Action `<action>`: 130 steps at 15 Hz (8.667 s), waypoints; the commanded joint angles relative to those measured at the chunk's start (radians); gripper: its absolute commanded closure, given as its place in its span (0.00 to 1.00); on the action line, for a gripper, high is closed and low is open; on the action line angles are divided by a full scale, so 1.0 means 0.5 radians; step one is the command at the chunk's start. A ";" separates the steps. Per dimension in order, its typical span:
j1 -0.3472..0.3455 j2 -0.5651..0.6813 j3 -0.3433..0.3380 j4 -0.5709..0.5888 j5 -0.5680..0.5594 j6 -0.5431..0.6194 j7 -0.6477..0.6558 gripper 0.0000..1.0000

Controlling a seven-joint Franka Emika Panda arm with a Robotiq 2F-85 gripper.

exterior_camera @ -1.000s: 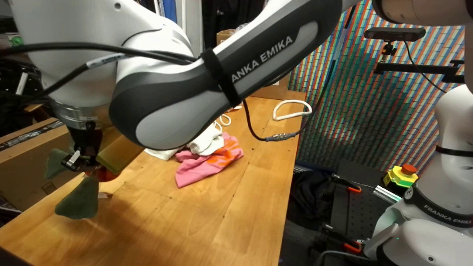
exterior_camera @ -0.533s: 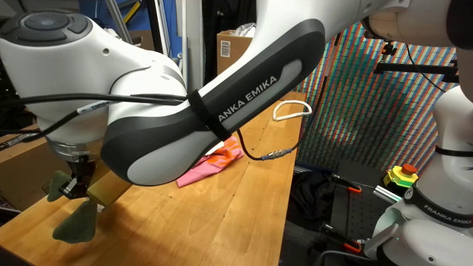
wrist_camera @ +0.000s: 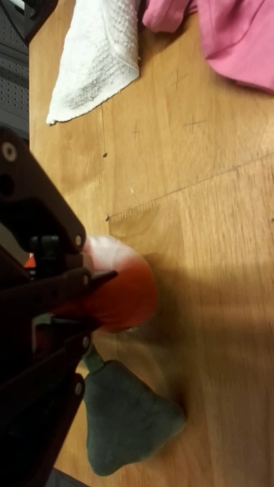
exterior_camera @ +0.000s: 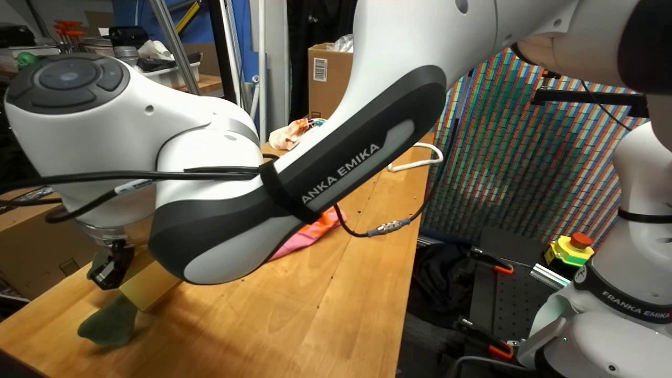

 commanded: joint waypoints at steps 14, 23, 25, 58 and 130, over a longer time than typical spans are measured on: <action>-0.104 -0.466 -0.008 -0.242 0.022 -0.196 -0.078 0.00; -0.354 -0.732 -0.004 -0.697 -0.019 -0.323 0.092 0.00; -0.413 -0.722 -0.003 -0.739 -0.009 -0.325 0.102 0.00; -0.650 -0.375 -0.084 -0.676 0.114 -0.033 -0.171 0.73; -0.463 -1.168 0.694 -1.602 1.523 0.081 -0.927 0.32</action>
